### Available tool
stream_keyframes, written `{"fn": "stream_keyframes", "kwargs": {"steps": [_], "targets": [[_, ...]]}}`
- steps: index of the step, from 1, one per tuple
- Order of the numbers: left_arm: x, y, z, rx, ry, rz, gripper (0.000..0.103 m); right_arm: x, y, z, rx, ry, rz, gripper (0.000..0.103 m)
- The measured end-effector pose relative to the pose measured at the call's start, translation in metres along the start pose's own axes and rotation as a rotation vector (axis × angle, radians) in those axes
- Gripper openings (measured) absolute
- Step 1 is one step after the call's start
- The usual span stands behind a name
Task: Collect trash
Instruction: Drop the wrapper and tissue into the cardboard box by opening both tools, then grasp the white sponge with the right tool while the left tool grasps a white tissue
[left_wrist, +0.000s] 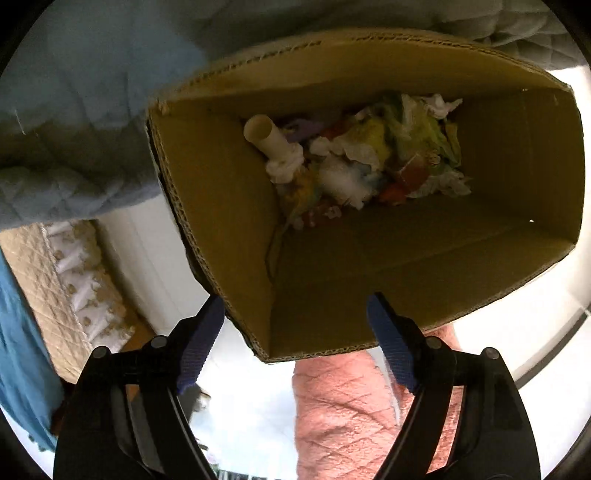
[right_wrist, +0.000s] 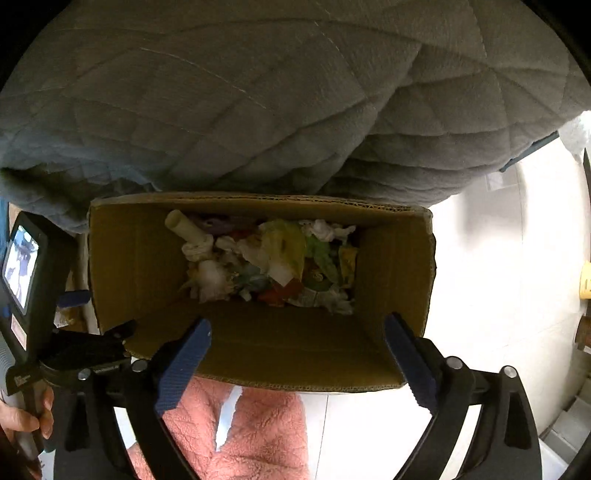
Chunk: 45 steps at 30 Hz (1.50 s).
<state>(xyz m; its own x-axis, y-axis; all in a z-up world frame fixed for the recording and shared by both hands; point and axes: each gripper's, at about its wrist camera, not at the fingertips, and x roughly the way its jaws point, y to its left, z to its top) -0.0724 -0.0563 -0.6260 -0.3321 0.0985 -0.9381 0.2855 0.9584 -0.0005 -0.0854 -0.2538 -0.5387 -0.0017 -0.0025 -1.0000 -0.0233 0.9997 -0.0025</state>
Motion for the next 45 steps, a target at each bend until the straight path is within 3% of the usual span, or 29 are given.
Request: {"fn": "stream_keyframes", "kwargs": {"steps": [8,13,17,20,22,25,29,32,37,39,41,43,44,45], "targets": [[-0.022,0.001,-0.014,0.008,-0.014,-0.014,0.081,-0.033,0.009,0.003,0.003,-0.023,0.006,0.095],[-0.055,-0.003,-0.026,0.039,-0.022,-0.004,0.081,-0.092,0.019,0.003,-0.033,-0.068,0.039,0.095],[-0.132,0.002,-0.052,0.031,-0.116,-0.043,0.081,-0.170,0.020,-0.006,-0.077,-0.149,0.119,0.095],[-0.199,0.005,-0.077,0.023,-0.208,-0.060,0.081,-0.248,0.016,-0.013,-0.128,-0.273,0.206,0.097],[-0.247,0.008,-0.094,0.011,-0.303,-0.050,0.083,-0.303,0.011,-0.009,-0.146,-0.409,0.237,0.098],[-0.299,0.013,-0.106,-0.021,-0.433,-0.020,0.087,-0.350,0.001,0.020,-0.124,-0.544,0.242,0.098],[-0.365,0.016,-0.109,-0.071,-0.611,0.008,0.089,-0.362,-0.013,0.087,-0.043,-0.590,0.242,0.098],[-0.388,0.016,-0.104,-0.090,-0.672,0.026,0.090,-0.353,-0.021,0.145,0.018,-0.582,0.226,0.098],[-0.397,0.028,-0.101,-0.156,-0.680,0.022,0.090,-0.318,-0.025,0.245,0.066,-0.494,0.153,0.097],[-0.394,0.035,-0.106,-0.190,-0.669,0.029,0.090,-0.312,-0.024,0.271,0.063,-0.475,0.108,0.092],[-0.392,0.048,-0.111,-0.220,-0.649,0.027,0.090,-0.299,-0.019,0.289,0.057,-0.435,0.058,0.069],[-0.388,0.057,-0.115,-0.250,-0.631,0.024,0.090,-0.296,-0.017,0.291,0.042,-0.444,-0.004,0.058],[-0.388,0.063,-0.118,-0.268,-0.628,0.019,0.090,-0.296,-0.017,0.293,0.030,-0.445,0.029,0.040],[-0.388,0.067,-0.118,-0.283,-0.628,0.015,0.090,-0.296,-0.018,0.292,0.033,-0.440,0.040,0.029]]}}
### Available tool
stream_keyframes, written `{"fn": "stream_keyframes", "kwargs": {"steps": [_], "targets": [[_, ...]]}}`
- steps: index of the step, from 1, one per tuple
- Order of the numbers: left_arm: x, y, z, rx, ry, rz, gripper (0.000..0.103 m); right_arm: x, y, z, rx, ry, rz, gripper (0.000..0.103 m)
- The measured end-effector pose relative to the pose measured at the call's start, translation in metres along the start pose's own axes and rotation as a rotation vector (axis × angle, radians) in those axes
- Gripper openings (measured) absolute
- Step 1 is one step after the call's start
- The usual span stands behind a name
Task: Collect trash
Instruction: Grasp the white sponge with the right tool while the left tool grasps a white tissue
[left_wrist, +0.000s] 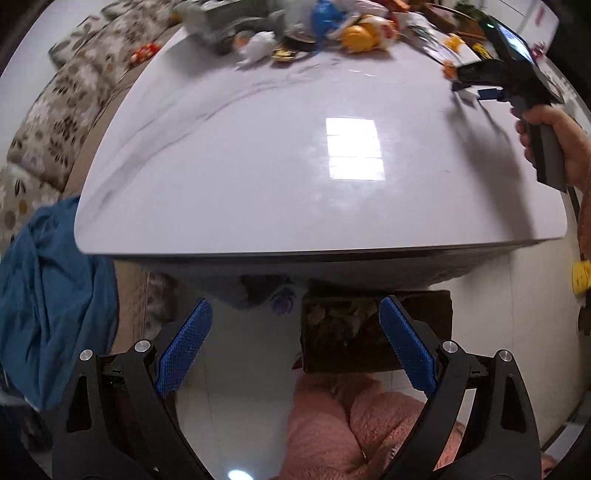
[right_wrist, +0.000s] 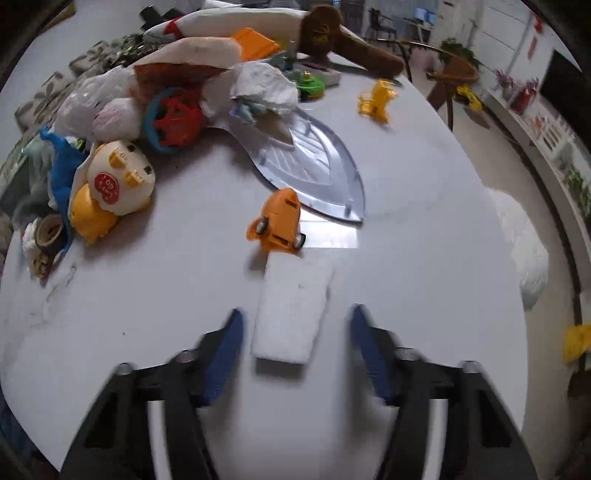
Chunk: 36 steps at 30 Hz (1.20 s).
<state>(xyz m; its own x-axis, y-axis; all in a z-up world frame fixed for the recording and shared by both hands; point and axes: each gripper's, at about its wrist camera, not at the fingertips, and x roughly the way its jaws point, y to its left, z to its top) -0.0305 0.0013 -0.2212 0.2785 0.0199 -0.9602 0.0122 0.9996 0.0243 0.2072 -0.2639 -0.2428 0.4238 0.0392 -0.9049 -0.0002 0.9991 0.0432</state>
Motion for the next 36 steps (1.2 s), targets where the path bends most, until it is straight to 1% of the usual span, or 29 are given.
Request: {"fn": "stream_keyframes", "kwargs": {"steps": [1,3,5,6,7,8,9,11,12,14,17,18,19,21,23,26,28,30,31,33,34,35,36], "targets": [[-0.001,0.004,0.003,-0.013,-0.006,0.003,0.090,-0.003,-0.002,-0.002,0.008,0.000,0.008,0.030],[-0.002,0.010,0.009,-0.030,-0.021,0.002,0.090,-0.015,-0.005,-0.010,0.018,-0.022,0.049,0.030],[-0.001,0.016,0.023,-0.049,-0.037,-0.005,0.090,-0.032,-0.012,-0.028,0.043,-0.026,0.123,0.030],[0.001,0.018,0.030,-0.052,-0.049,-0.007,0.090,-0.040,-0.012,-0.037,0.035,-0.036,0.147,0.030],[0.005,0.019,0.038,-0.049,-0.056,0.000,0.090,-0.049,-0.011,-0.044,0.022,-0.049,0.162,0.030],[0.012,0.022,0.049,-0.049,-0.050,0.022,0.090,-0.062,-0.010,-0.059,0.012,-0.056,0.187,0.030],[0.021,0.026,0.061,-0.057,-0.047,0.031,0.090,-0.071,-0.008,-0.069,0.012,-0.058,0.206,0.030],[0.030,0.032,0.084,-0.087,-0.052,0.026,0.090,-0.092,-0.007,-0.096,0.016,-0.071,0.246,0.030],[0.031,0.035,0.093,-0.096,-0.068,0.025,0.090,-0.104,0.000,-0.106,0.016,-0.076,0.254,0.031],[0.034,0.039,0.124,-0.112,-0.131,0.022,0.090,-0.122,0.005,-0.129,0.021,-0.082,0.270,0.031],[0.046,0.046,0.169,-0.178,-0.149,0.012,0.090,-0.142,0.005,-0.161,0.064,-0.068,0.310,0.031],[0.052,0.048,0.186,-0.196,-0.149,0.031,0.090,-0.145,0.006,-0.165,0.073,-0.066,0.314,0.031],[0.057,0.048,0.203,-0.206,-0.158,0.071,0.090,-0.150,0.005,-0.171,0.088,-0.068,0.317,0.031],[0.066,0.048,0.229,-0.219,-0.160,0.095,0.090,-0.157,0.005,-0.180,0.108,-0.075,0.323,0.032],[0.077,0.052,0.255,-0.262,-0.131,0.081,0.090,-0.163,0.005,-0.190,0.126,-0.073,0.316,0.032],[0.093,0.060,0.281,-0.347,-0.081,0.039,0.090,-0.170,0.009,-0.200,0.138,-0.079,0.309,0.032],[0.098,0.065,0.291,-0.391,-0.071,0.031,0.090,-0.172,0.012,-0.204,0.146,-0.079,0.316,0.032],[0.107,0.066,0.304,-0.404,-0.030,0.039,0.090,-0.174,0.015,-0.210,0.151,-0.076,0.321,0.032],[0.112,0.067,0.307,-0.403,-0.008,0.046,0.090,-0.174,0.016,-0.212,0.151,-0.074,0.324,0.032],[0.127,0.067,0.312,-0.394,0.073,0.076,0.090,-0.175,0.018,-0.216,0.154,-0.071,0.324,0.032],[0.134,0.069,0.311,-0.411,0.116,0.062,0.090,-0.175,0.019,-0.217,0.154,-0.070,0.321,0.032],[0.135,0.072,0.309,-0.438,0.120,0.030,0.088,-0.175,0.019,-0.217,0.152,-0.072,0.319,0.032],[0.135,0.076,0.306,-0.466,0.124,-0.003,0.084,-0.175,0.020,-0.217,0.148,-0.075,0.310,0.032]]}}
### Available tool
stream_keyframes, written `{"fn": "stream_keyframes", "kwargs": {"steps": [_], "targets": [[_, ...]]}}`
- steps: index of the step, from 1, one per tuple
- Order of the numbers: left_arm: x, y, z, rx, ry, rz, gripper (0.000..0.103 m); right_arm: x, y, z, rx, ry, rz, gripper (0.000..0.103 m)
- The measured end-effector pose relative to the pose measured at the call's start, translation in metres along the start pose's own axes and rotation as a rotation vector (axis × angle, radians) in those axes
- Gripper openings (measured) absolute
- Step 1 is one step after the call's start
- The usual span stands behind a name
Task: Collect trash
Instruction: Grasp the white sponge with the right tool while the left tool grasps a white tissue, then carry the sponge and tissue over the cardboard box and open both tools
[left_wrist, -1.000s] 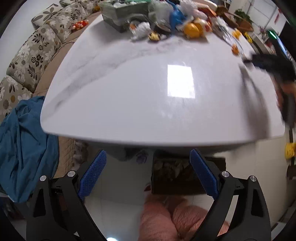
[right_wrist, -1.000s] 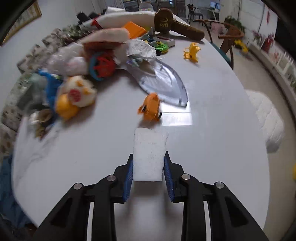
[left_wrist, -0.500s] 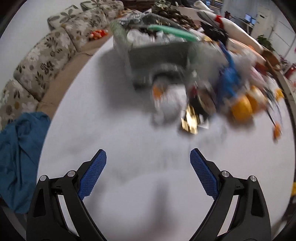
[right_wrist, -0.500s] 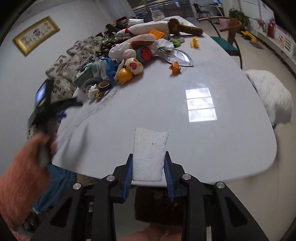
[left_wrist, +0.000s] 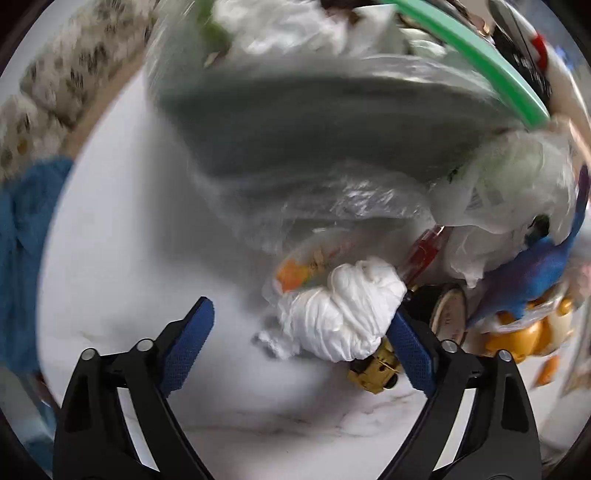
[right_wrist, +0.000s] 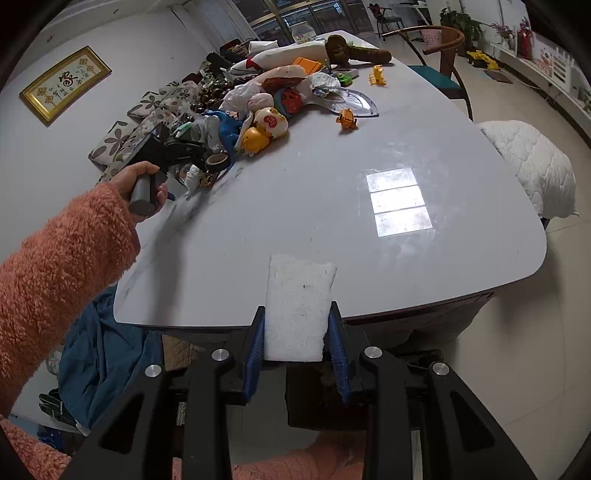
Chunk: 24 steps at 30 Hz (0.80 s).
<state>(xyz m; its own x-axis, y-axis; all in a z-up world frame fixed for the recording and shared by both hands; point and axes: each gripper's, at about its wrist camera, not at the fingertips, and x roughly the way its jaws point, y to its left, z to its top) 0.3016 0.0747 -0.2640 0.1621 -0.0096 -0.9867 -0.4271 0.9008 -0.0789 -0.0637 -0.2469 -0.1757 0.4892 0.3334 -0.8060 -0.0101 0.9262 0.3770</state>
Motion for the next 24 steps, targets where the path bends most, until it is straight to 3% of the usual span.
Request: {"fn": "stream_keyframes", "kwargs": {"steps": [1,2,3,5,7,13,16,24], "targets": [[-0.002,0.003,-0.001,-0.007,-0.008,-0.028,0.078,0.000,0.000,0.000,-0.001,0.000,0.001,0.032],[-0.007,0.005,-0.002,0.000,-0.026,-0.059,0.054,0.000,0.000,0.000,-0.001,0.000,0.003,0.032],[-0.011,0.006,-0.004,0.013,-0.035,-0.071,0.040,0.000,0.000,0.001,-0.003,-0.003,0.002,0.032],[-0.014,0.007,-0.011,0.066,-0.022,-0.048,0.040,-0.001,0.000,0.003,-0.001,-0.008,0.011,0.032],[-0.017,0.014,-0.019,0.077,-0.004,-0.076,0.040,-0.001,0.002,0.006,-0.004,-0.010,0.024,0.032],[-0.058,0.047,-0.067,0.144,-0.027,-0.222,0.040,0.000,0.013,0.015,-0.051,-0.011,0.060,0.032],[-0.092,0.061,-0.115,0.231,-0.047,-0.306,0.040,0.003,0.023,0.017,-0.092,0.007,0.079,0.032],[-0.152,0.081,-0.240,0.513,-0.080,-0.381,0.040,0.015,0.036,-0.023,-0.237,0.154,0.094,0.032]]}}
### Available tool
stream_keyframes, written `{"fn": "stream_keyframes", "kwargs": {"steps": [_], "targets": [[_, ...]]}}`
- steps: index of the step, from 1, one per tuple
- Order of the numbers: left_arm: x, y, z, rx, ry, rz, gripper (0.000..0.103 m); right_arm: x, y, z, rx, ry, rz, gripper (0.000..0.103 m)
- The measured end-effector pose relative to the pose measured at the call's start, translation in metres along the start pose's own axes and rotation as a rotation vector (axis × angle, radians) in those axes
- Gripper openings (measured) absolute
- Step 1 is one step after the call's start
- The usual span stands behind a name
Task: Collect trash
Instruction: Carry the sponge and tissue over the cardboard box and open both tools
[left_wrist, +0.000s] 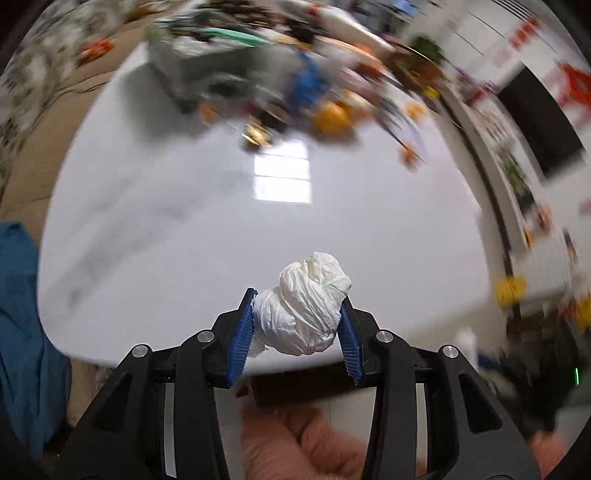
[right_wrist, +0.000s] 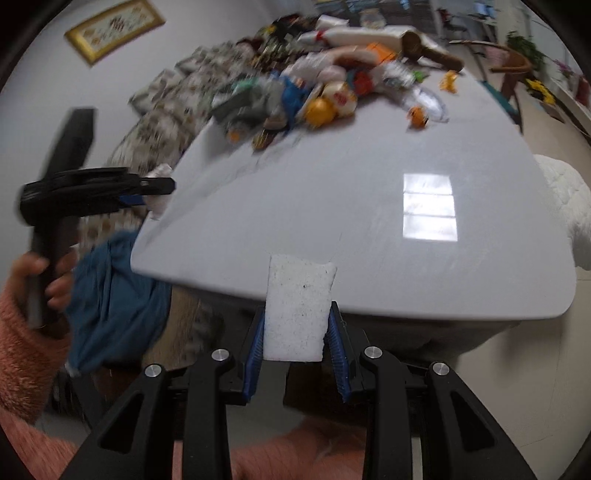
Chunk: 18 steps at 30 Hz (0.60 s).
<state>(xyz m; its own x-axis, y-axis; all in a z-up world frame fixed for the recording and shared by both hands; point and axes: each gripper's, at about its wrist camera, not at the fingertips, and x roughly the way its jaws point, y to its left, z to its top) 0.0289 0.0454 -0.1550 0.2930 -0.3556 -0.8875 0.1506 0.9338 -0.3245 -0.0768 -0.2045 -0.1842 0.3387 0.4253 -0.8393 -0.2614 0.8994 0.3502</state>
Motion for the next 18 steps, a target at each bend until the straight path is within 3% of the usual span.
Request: {"fn": "stream_keyframes", "kwargs": {"steps": [3,7,13,18], "targets": [[0.004,-0.023,-0.042,0.061,0.053,-0.065,0.040,0.013,0.001,-0.025,-0.035,0.077,-0.015,0.032],[0.040,-0.038,-0.093,0.088,0.151,-0.092,0.040,0.042,-0.017,-0.063,0.010,0.185,-0.029,0.032],[0.143,-0.033,-0.147,0.074,0.326,-0.085,0.040,0.107,-0.059,-0.109,0.084,0.298,-0.095,0.032],[0.250,-0.010,-0.181,-0.007,0.429,-0.042,0.040,0.178,-0.098,-0.138,0.157,0.354,-0.136,0.032]]}}
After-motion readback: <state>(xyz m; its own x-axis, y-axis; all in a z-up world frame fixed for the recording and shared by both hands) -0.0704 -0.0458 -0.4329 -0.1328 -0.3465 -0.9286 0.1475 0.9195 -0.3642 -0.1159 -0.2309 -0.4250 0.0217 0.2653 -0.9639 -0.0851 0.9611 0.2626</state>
